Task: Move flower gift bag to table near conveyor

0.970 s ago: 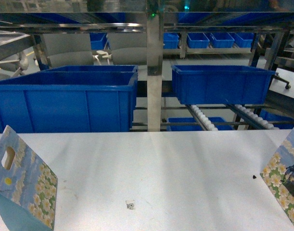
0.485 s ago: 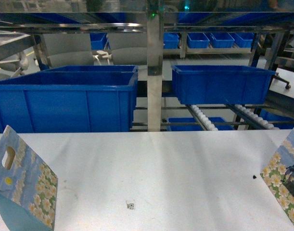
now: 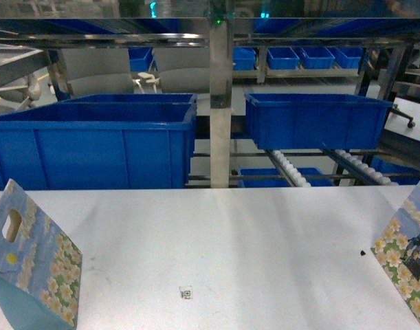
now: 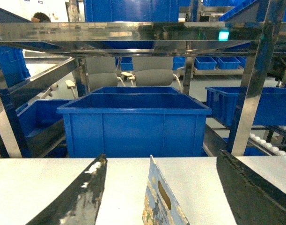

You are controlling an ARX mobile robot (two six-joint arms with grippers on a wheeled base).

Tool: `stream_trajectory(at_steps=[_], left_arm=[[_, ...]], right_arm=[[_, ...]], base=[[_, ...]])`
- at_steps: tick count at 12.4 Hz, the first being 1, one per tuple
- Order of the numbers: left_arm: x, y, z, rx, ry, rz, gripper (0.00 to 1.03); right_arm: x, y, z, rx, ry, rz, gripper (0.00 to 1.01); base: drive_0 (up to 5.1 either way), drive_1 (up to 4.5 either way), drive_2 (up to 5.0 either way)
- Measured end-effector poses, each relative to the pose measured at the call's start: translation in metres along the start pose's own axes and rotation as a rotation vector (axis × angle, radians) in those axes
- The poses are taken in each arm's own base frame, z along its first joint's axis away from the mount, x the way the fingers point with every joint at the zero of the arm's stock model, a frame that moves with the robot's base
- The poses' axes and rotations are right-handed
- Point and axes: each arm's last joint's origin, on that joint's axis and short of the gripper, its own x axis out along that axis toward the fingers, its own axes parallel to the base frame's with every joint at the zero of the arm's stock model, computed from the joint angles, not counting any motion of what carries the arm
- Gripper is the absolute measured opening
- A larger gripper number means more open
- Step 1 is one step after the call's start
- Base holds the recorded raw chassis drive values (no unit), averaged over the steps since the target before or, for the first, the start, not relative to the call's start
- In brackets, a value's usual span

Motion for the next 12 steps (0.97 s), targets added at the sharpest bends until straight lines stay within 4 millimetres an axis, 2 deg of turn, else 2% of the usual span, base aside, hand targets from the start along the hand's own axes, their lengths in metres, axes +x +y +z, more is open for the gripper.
stream_trajectory(at_steps=[3,4,5,11,12], left_arm=[[-0.004,-0.002,0.000,-0.002,0.001,-0.039,0.30],[-0.009,-0.002,-0.005,-0.002,0.039,-0.039,0.14],[-0.015,-0.001,-0.003,-0.008,0.007,-0.039,0.01],[-0.014,-0.001,-0.004,-0.006,0.017,-0.039,0.02],[-0.014,-0.001,-0.004,-0.006,0.016,-0.039,0.11]], right_arm=[[0.000,0.000,-0.001,-0.014,0.011,0.000,0.22],[0.000,0.000,-0.001,-0.014,0.011,0.000,0.06],[0.000,0.000,-0.001,-0.018,0.012,0.000,0.02],[0.000,0.000,-0.001,-0.018,0.012,0.000,0.02],[0.000,0.000,-0.001,-0.019,0.011,0.000,0.10]], base=[[0.0,0.00,0.0],[0.0,0.00,0.0],[0.0,0.00,0.0],[0.0,0.00,0.0],[0.0,0.00,0.0]])
